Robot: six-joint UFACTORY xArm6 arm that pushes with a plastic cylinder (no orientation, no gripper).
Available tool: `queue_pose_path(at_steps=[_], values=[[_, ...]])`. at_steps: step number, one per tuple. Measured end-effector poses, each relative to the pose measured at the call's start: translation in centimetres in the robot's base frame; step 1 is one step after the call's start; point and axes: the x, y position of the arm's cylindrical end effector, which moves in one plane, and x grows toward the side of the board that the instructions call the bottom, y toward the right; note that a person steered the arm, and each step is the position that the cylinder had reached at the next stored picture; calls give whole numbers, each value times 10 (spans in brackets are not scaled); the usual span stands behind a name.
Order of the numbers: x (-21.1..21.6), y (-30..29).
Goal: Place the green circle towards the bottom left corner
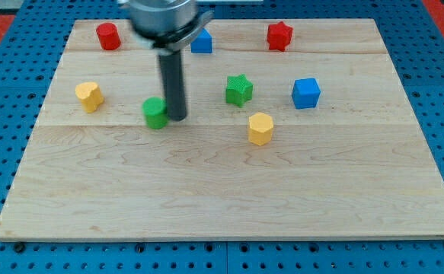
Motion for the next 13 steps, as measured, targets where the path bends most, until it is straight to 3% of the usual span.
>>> queue_pose_path(at_steps=[1,2,4,6,7,8,9,10,11,13], values=[[-26,19],[-25,-11],[54,-99],[-9,-98],[0,-112],[54,-117],[60,-117],[-17,-50],[-64,3],[-105,119]])
